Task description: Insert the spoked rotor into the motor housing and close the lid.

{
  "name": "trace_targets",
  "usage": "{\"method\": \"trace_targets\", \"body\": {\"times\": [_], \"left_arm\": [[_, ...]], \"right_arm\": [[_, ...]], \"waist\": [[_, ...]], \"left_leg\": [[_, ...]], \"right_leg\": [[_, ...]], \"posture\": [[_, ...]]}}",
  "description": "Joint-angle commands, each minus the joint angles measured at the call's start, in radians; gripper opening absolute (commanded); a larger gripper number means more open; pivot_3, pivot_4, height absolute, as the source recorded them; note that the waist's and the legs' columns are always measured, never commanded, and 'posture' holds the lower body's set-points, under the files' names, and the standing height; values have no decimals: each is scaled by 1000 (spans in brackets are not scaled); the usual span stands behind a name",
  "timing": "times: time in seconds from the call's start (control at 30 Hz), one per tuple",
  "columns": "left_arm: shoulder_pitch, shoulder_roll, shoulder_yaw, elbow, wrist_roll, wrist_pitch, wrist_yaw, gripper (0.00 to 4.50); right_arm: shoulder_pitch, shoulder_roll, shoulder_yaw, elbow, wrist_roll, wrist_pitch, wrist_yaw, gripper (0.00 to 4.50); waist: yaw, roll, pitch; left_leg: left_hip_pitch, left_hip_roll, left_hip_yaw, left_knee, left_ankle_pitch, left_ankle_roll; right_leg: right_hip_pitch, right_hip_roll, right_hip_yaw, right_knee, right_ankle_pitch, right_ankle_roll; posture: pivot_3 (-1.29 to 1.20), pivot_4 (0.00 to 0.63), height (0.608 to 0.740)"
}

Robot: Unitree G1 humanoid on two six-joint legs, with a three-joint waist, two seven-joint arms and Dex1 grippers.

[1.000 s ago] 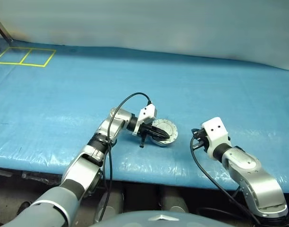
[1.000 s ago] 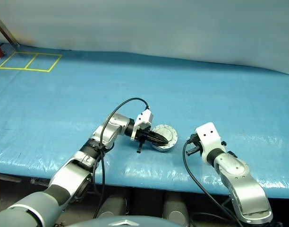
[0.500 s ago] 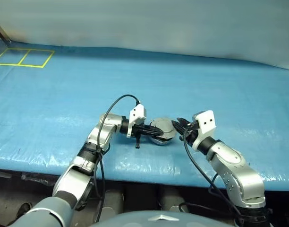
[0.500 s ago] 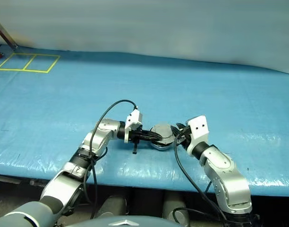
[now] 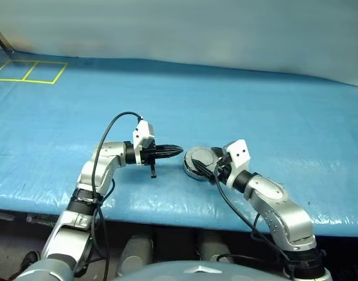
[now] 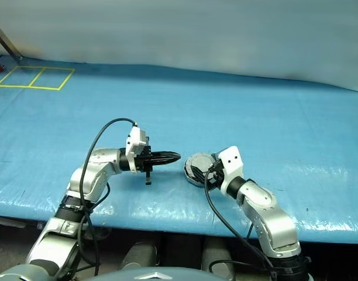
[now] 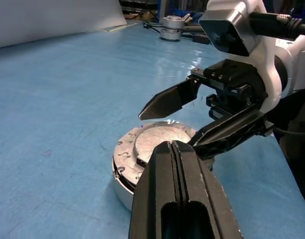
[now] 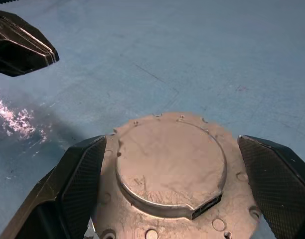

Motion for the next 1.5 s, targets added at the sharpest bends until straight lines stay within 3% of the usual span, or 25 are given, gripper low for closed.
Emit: {"method": "trace_targets", "body": {"times": [0.03, 0.3, 0.4, 0.5, 0.83, 1.5], "left_arm": [[20, 11, 22, -41, -14, -3, 38, 0], [75, 6, 59, -30, -27, -9, 129, 0], [88, 4, 57, -22, -18, -17, 143, 0], [95, 0, 54, -13, -15, -23, 156, 0], [109, -19, 46, 6, -7, -38, 202, 0], [115, -28, 46, 38, -2, -48, 222, 0]], "right_arm": [[-12, -8, 18, 1, -23, -32, -2, 4474], [-8, -34, 66, 24, -89, -54, -1, 4474], [-9, -34, 58, 19, -88, -55, 2, 3926], [-10, -30, 53, 1, -81, -51, 6, 3038], [-29, 61, 15, -57, -14, 27, -56, 3032], [-47, 47, 140, -51, -110, 153, -125, 3032]], "waist": [[0, 0, 0], [-1, 0, 0], [0, 0, 0], [1, 0, 0], [-1, 0, 0], [-2, 0, -1]], "left_leg": [[0, 0, 0, 0, 0, 0], [1, 0, 0, 0, 0, -1], [1, 0, 0, 0, 0, -1], [1, 0, 0, 0, 0, -1], [1, 0, 0, 0, 0, -1], [1, 1, 0, 0, 1, -1]], "right_leg": [[0, 0, 0, 0, 0, 0], [0, 0, 0, 1, 0, -1], [0, 0, 0, 1, 0, -1], [0, 0, 0, 1, 0, -1], [0, 0, 0, 1, 0, -1], [0, 1, 0, 1, 0, -2]], "posture": [[0, 150, 740], [0, 150, 740], [0, 150, 740], [0, 150, 740], [0, 150, 740], [0, 150, 740]]}}
